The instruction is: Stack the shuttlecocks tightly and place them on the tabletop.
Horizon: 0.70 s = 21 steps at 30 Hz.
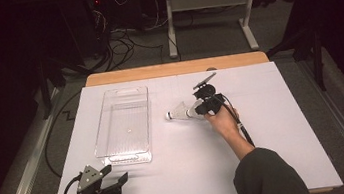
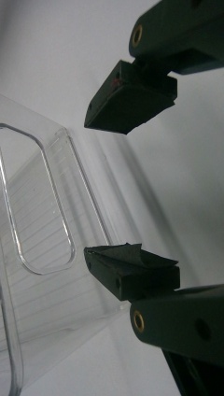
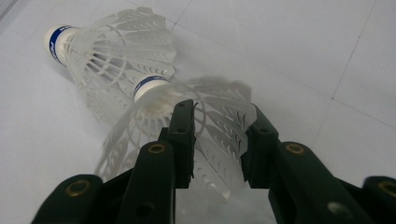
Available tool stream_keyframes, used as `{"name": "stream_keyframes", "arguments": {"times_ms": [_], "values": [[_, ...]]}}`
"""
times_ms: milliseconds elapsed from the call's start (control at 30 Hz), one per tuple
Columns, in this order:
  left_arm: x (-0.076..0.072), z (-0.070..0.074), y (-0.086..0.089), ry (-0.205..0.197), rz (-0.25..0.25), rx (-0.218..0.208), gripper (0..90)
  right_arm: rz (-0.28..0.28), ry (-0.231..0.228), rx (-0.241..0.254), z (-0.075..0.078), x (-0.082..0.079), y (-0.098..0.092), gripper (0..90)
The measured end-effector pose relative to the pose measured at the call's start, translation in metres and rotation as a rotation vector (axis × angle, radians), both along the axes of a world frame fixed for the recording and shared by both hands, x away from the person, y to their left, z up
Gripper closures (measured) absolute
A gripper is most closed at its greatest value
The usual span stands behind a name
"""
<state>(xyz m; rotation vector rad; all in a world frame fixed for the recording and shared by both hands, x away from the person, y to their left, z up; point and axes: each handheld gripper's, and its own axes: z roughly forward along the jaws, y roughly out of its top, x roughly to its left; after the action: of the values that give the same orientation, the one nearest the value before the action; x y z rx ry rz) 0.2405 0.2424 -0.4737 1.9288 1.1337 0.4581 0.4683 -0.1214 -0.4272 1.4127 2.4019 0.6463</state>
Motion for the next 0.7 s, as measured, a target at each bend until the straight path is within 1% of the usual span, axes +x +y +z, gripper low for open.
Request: {"name": "stream_keyframes", "arguments": {"times_ms": [133, 200, 467, 700], "values": [[-0.0001, -0.0001, -0.0004, -0.001, -0.002, 0.001, 34.0, -0.003, 0.002, -0.012, -0.0026, 0.0014, 0.0026, 66.3], [-0.0001, 0.0, -0.0006, 0.0, -0.003, 0.002, 34.0, 0.0, -0.006, -0.007, -0.0037, 0.0026, 0.0037, 65.1], [-0.0004, 0.0002, -0.0013, -0.004, -0.007, 0.008, 33.9, 0.0, -0.011, -0.002, -0.005, 0.0052, 0.0089, 62.4], [-0.0003, 0.0002, -0.0016, -0.004, -0.009, 0.007, 33.9, -0.005, -0.004, 0.009, -0.0045, 0.0087, 0.0104, 59.9]]}}
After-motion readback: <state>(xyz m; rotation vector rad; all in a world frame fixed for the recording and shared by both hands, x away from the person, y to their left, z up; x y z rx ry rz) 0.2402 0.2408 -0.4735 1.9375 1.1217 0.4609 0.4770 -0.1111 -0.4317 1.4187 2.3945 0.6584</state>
